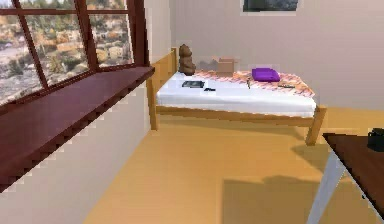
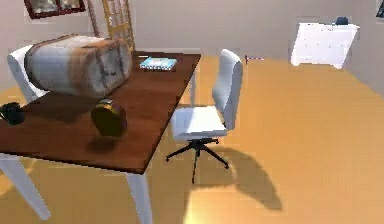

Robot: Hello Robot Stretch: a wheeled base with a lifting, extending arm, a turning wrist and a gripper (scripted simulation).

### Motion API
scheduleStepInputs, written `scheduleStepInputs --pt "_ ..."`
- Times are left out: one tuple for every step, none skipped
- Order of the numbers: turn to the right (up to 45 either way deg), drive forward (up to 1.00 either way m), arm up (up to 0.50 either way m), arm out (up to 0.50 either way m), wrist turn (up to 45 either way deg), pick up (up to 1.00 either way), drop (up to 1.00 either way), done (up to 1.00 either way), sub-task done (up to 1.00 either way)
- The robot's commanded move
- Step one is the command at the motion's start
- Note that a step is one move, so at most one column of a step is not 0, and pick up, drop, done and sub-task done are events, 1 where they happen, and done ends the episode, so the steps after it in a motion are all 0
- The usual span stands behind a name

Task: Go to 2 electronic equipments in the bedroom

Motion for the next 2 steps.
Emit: scheduleStepInputs --pt "15.0 0.00 0.00 0.00 0.0 0.00 0.00 0.00 0.00" --pt "0.0 1.00 0.00 0.00 0.0 0.00 0.00 0.00 0.00"
